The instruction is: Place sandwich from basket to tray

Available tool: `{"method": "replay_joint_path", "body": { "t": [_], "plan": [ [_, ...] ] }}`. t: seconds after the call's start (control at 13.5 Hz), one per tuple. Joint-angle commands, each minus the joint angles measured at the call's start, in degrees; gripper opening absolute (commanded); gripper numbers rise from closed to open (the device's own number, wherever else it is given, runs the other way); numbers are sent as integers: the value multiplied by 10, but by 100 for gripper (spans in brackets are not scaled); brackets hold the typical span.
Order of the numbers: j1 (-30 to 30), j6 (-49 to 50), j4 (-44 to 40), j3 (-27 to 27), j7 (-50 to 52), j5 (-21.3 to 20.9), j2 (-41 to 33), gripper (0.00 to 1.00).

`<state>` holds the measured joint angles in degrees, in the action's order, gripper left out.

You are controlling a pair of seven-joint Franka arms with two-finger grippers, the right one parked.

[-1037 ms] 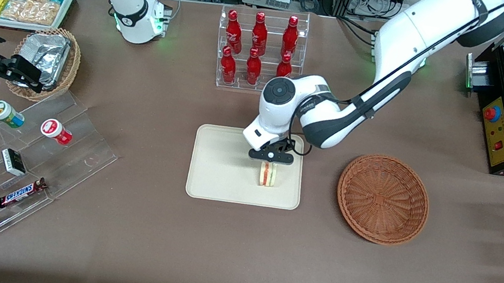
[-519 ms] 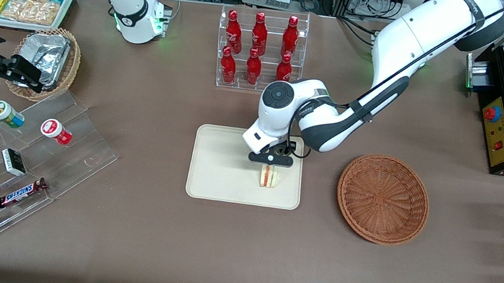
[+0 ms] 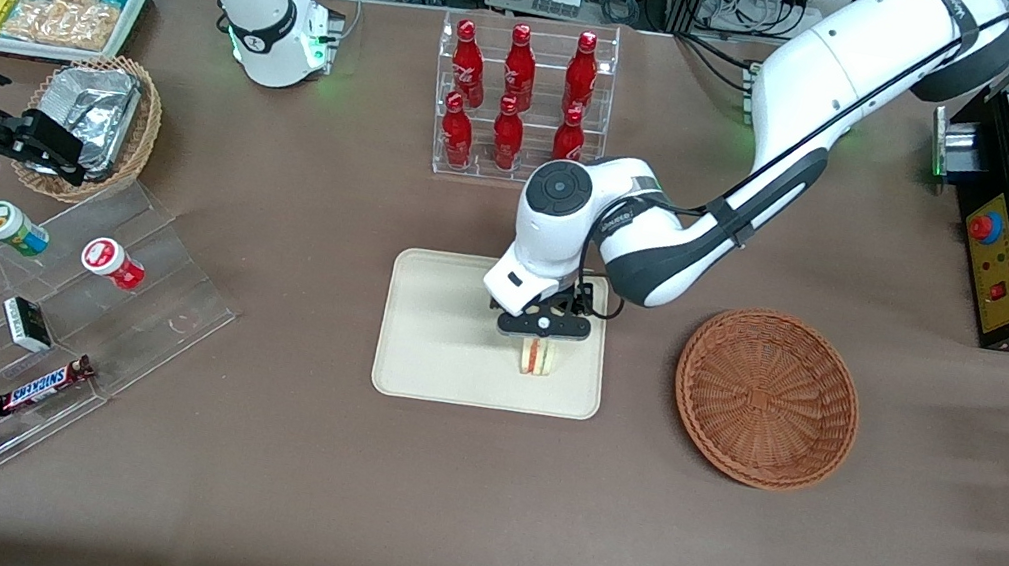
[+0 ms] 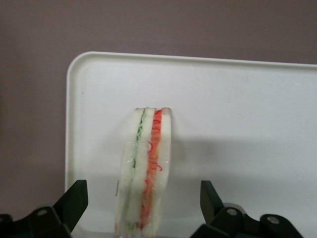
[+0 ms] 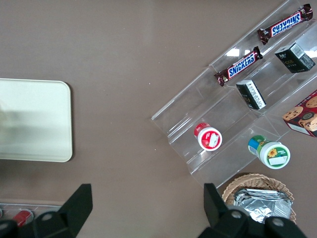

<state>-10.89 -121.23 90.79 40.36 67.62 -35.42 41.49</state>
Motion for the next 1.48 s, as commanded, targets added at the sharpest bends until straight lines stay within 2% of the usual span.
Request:
{"method": "replay_joint_path", "body": {
  "t": [0.0,0.3,0.52,0.81,0.96,1.04,1.19,1.41],
  "plan": [
    [-11,55,-32,1,13,-8,-7,100],
    [-9,84,-47,3,17,-2,-44,100],
    [-7,154,-107,2,6,46,-69,100],
    [-3,228,-162,2,7,50,-88,100],
    [1,235,-163,-8,-7,71,-112,100],
    [1,236,-163,-32,-46,96,-129,100],
    [-1,249,-159,-104,-151,186,-177,100],
    [0,330,-156,-196,-336,279,-245,100]
  ]
}}
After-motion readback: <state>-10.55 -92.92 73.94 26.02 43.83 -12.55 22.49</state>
